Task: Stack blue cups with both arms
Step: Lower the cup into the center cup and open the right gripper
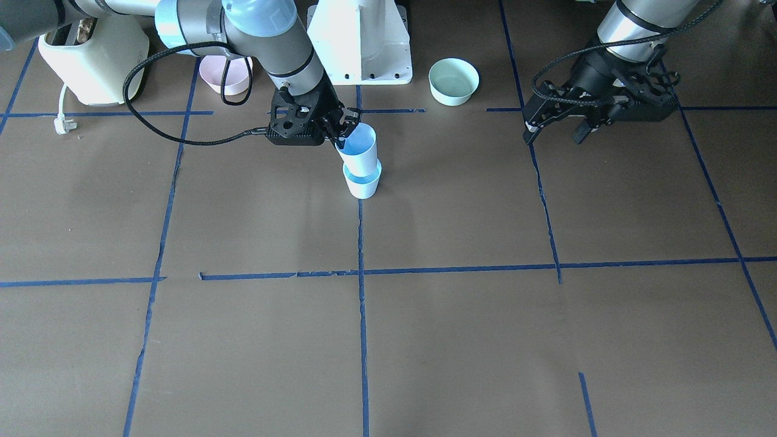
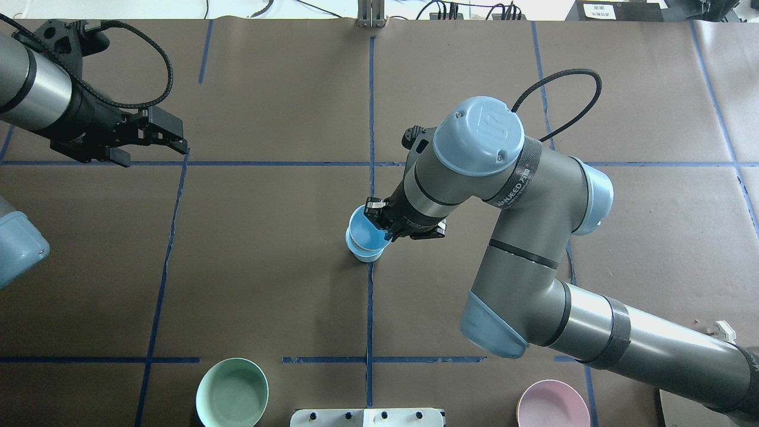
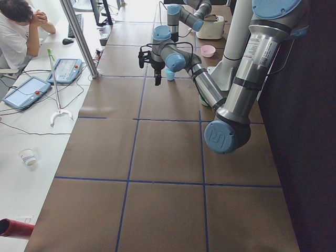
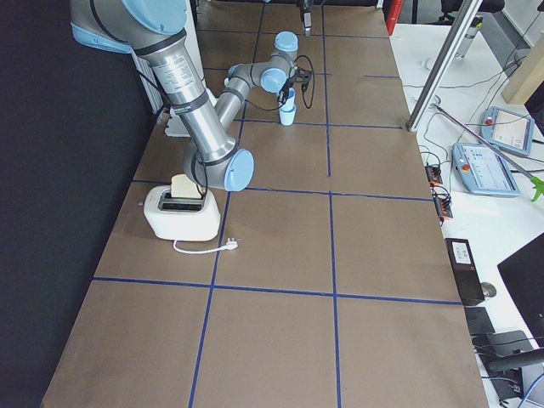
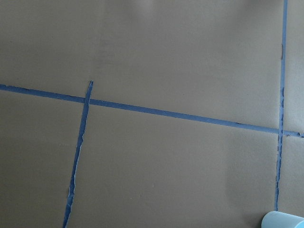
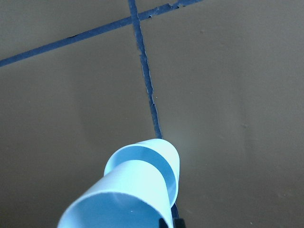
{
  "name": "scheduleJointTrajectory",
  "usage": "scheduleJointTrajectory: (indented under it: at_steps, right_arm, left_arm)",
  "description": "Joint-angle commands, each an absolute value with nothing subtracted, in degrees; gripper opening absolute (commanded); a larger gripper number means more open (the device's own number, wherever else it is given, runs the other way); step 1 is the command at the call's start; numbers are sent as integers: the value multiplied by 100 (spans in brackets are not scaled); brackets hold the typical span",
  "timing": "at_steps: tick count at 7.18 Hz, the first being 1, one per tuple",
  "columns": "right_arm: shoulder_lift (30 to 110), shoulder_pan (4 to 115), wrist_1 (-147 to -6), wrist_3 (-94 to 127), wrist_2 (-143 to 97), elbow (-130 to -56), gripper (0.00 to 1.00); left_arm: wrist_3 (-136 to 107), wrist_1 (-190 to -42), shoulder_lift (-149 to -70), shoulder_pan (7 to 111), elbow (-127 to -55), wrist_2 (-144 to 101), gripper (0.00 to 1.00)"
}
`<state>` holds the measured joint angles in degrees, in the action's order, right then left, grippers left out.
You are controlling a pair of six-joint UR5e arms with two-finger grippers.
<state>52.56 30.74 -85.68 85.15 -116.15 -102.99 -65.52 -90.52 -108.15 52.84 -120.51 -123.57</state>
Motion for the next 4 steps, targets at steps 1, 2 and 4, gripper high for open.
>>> scheduleJointTrajectory:
  at_steps: [1, 2, 4]
  right_arm:
    - [5204, 3067, -8569, 8508, -11602, -10161, 17]
    - [5186, 3067, -8561, 8508, -11593, -10125, 55]
    - [5194, 3067, -8561, 8482, -11558, -10108, 100]
  left_arm:
    - [-6557, -9053, -10819, 5282, -12067, -12357, 100]
    - [-6557, -9053, -10819, 5282, -12093, -12357, 100]
    - [-6565, -9053, -10811, 5282, -12103, -12357, 100]
